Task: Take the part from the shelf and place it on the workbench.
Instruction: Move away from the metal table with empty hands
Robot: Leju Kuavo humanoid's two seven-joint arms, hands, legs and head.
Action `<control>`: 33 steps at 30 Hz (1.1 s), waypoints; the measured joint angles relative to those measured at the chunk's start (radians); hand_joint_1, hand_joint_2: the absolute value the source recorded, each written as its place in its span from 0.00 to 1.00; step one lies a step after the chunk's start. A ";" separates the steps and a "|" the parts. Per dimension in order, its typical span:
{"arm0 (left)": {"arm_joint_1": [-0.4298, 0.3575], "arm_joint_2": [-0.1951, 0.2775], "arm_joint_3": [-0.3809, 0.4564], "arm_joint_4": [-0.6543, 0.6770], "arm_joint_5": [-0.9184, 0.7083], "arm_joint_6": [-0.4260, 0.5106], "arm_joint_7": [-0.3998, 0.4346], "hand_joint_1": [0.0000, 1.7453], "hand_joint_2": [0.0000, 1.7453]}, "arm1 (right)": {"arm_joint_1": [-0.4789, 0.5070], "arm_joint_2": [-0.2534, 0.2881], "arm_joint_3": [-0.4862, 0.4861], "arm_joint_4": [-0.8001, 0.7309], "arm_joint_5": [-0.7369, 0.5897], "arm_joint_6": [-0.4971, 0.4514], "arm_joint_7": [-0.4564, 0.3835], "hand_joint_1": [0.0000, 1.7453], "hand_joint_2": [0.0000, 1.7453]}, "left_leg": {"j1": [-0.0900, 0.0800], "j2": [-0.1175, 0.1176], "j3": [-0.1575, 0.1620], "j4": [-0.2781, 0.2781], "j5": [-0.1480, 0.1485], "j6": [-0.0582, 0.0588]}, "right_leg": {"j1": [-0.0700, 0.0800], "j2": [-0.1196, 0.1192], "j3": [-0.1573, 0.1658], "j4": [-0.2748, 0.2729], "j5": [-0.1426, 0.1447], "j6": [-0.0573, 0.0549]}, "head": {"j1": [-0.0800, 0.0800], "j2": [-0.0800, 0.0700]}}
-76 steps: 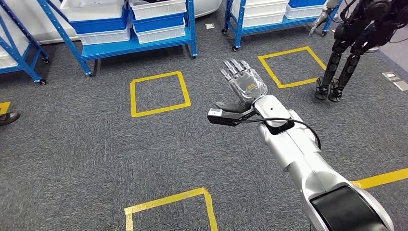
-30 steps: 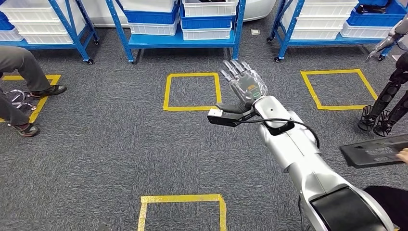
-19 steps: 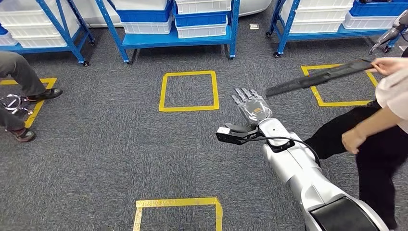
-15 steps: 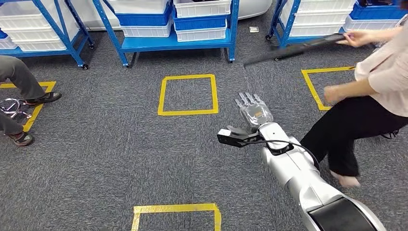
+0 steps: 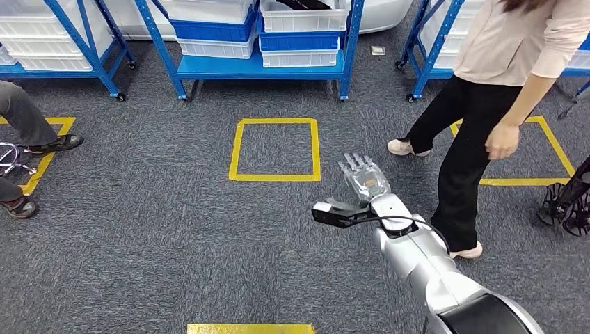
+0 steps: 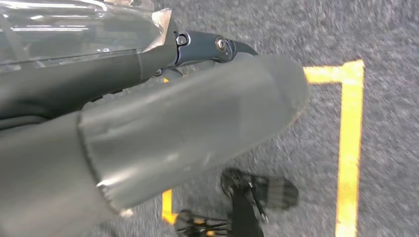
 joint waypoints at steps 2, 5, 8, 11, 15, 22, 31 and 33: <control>0.004 -0.004 0.005 0.001 -0.001 0.000 0.000 0.00 0.00 | 0.013 -0.002 -0.004 0.007 0.003 -0.001 -0.001 0.00 0.00 | 0.007 -0.012 0.048 -0.014 -0.028 -0.017 | -0.007 0.000 -0.059 -0.027 -0.070 -0.002 | 0.001 0.000; 0.007 -0.004 0.012 0.001 -0.004 0.000 0.000 0.00 0.00 | 0.012 -0.007 -0.013 0.013 0.004 -0.003 -0.001 0.00 0.00 | 0.013 -0.020 0.095 0.000 -0.085 -0.045 | -0.028 -0.008 -0.095 -0.193 0.070 0.072 | 0.003 0.000; 0.010 0.000 0.015 0.000 -0.005 0.001 0.000 0.00 0.00 | 0.011 -0.006 -0.020 0.019 0.007 -0.005 -0.004 0.00 0.00 | 0.011 -0.020 0.105 0.044 -0.145 -0.065 | -0.028 -0.017 -0.088 -0.255 0.256 0.070 | 0.001 0.000; 0.000 0.002 0.015 -0.001 -0.006 0.001 -0.002 0.00 0.00 | -0.017 -0.003 -0.027 0.014 0.007 -0.008 -0.003 0.00 0.00 | 0.017 -0.009 0.069 0.139 -0.151 -0.075 | -0.029 -0.008 -0.070 -0.237 0.233 0.013 | -0.004 0.000; -0.009 0.002 0.015 -0.001 -0.007 0.001 -0.003 0.00 0.00 | -0.030 -0.001 -0.031 0.013 0.008 -0.014 -0.002 0.00 0.00 | 0.022 0.004 -0.087 0.356 -0.228 -0.095 | -0.027 -0.003 -0.026 -0.239 0.194 -0.015 | -0.009 0.000; -0.009 0.005 0.015 -0.001 -0.012 0.001 -0.003 0.00 0.00 | -0.023 -0.003 -0.042 0.013 0.008 -0.015 -0.001 0.00 0.00 | 0.022 0.018 -0.117 0.129 -0.021 -0.078 | -0.023 0.000 0.061 -0.240 0.121 0.009 | -0.011 0.000; -0.016 0.004 0.016 -0.001 -0.014 0.001 -0.003 0.00 0.00 | -0.027 -0.008 -0.047 0.006 0.007 -0.017 0.000 0.00 0.00 | 0.008 0.012 -0.070 0.103 -0.039 -0.033 | -0.010 -0.002 -0.078 0.005 0.026 0.020 | -0.007 0.000; -0.016 0.004 0.016 -0.001 -0.014 0.001 -0.003 0.00 0.00 | -0.017 -0.011 -0.049 0.007 0.008 -0.016 0.000 0.00 0.00 | 0.002 0.005 -0.052 0.103 -0.053 -0.026 | -0.005 -0.002 -0.143 0.079 0.030 0.025 | -0.007 0.000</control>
